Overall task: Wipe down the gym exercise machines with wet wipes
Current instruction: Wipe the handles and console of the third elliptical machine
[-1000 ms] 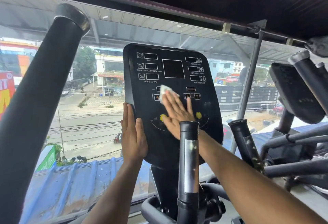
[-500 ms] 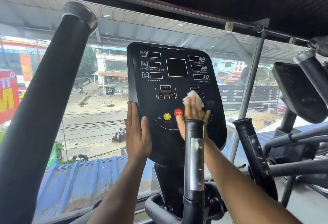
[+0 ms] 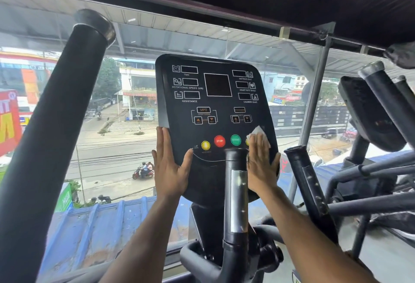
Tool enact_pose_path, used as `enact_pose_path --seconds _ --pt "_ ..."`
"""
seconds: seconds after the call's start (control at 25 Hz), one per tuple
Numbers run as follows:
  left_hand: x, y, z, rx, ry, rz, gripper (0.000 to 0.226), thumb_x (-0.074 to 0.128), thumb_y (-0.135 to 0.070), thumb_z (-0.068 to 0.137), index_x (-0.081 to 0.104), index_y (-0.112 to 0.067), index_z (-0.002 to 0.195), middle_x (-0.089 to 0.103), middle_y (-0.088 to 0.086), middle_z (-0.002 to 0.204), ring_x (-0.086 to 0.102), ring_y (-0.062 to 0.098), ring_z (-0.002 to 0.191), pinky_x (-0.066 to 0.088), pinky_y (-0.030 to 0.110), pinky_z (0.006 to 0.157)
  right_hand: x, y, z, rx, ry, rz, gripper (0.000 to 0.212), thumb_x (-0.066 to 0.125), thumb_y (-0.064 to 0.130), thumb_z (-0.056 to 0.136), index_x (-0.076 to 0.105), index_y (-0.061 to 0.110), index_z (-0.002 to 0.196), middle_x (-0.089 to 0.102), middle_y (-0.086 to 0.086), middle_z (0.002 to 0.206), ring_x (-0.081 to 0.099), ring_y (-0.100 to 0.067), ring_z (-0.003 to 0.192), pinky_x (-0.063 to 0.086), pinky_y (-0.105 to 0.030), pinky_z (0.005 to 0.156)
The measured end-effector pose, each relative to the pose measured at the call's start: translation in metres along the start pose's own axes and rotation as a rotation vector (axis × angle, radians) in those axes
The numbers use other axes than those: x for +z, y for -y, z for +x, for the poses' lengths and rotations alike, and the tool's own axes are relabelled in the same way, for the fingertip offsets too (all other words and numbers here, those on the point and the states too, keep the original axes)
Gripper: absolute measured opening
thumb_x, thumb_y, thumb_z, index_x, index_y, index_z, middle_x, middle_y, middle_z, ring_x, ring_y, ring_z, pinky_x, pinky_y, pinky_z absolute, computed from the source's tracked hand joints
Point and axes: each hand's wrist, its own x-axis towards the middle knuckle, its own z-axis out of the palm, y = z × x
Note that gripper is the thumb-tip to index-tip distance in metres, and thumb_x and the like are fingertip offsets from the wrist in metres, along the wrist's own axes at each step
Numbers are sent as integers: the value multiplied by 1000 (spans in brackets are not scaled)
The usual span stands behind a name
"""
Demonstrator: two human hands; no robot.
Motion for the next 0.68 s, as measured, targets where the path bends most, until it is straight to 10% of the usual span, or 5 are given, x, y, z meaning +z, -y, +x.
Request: enact_pose_path --seconds 0.16,0.36,0.56,0.68 --pt "-3 -1 1 -9 -7 10 83 47 -59 99 9 -32 167 -3 -25 170 -4 -14 153 19 56 128 29 35 -30 -251 -37 -89 78 29 51 93 15 20 162 27 -12 165 21 -32 153 21 -74 113" --pt "-4 -8 -3 -17 10 31 79 39 -61 100 6 -35 167 -5 -28 170 -5 -16 151 18 56 128 29 35 -55 -487 16 -178 76 30 53 92 11 30 162 23 2 168 16 -23 156 2 -64 119" --pt "-4 -8 -3 -22 17 31 79 38 -62 101 5 -34 167 -5 -28 169 -4 -14 152 16 55 128 8 -2 -47 -119 3 -52 79 7 48 91 -4 16 162 -18 -3 168 -12 -16 156 -14 -56 118" --pt "-3 -7 -2 -12 12 16 79 36 -63 101 7 -32 167 -2 -22 172 -4 -15 152 15 54 129 -9 -9 -26 107 33 28 72 27 41 104 -8 18 162 -20 1 168 -11 -15 156 -2 -44 124"
